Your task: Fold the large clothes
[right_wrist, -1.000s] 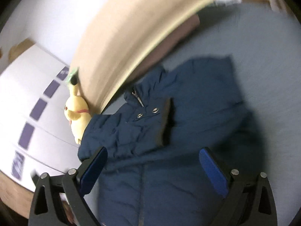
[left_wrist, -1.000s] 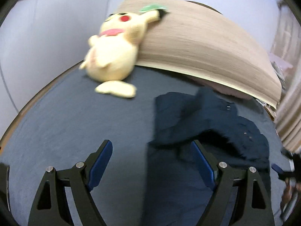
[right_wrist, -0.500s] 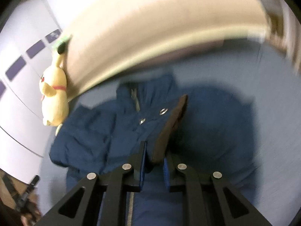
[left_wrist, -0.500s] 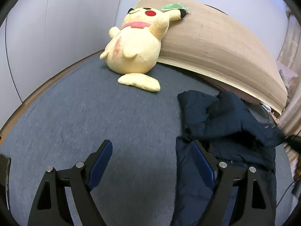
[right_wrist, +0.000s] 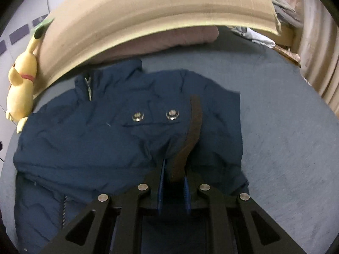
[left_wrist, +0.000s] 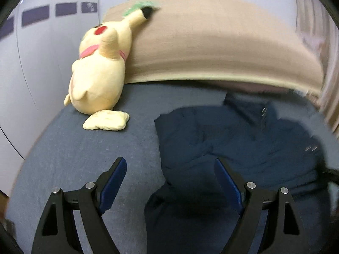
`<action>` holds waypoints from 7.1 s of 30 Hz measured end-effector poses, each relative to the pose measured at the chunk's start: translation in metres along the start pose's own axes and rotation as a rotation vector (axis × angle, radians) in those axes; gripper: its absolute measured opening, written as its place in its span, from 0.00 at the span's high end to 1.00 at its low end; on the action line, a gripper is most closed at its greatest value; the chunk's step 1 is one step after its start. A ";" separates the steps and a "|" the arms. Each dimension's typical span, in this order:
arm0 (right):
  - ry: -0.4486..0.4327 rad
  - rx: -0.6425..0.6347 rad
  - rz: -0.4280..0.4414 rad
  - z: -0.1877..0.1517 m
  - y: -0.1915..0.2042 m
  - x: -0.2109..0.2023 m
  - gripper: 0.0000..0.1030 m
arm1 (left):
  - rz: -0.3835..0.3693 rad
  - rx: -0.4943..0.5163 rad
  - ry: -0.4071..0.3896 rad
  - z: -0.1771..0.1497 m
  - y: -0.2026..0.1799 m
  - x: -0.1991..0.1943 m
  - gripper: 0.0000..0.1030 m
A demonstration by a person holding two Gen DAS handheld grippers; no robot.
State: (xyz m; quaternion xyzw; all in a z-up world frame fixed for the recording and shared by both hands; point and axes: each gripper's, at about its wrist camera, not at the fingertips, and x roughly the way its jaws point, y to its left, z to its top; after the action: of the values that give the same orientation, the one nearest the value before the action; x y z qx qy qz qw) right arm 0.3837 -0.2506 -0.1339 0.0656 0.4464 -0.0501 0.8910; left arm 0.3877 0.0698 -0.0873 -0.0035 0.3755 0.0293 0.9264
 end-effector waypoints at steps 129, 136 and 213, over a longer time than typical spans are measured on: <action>-0.018 0.217 0.426 -0.147 -0.102 -0.176 0.09 | -0.200 -0.107 0.117 -0.172 0.083 -0.152 0.09; -0.053 0.413 0.485 -0.278 -0.165 -0.239 0.09 | -0.249 -0.291 0.194 -0.260 0.115 -0.193 0.09; 0.220 0.390 0.595 -0.311 -0.111 -0.182 0.87 | -0.415 -0.251 0.271 -0.264 0.083 -0.197 0.81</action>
State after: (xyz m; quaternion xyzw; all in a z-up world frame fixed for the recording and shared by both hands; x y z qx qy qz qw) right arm 0.0131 -0.3042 -0.1802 0.3658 0.4828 0.1345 0.7842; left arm 0.0580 0.1345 -0.1382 -0.1992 0.4805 -0.1155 0.8462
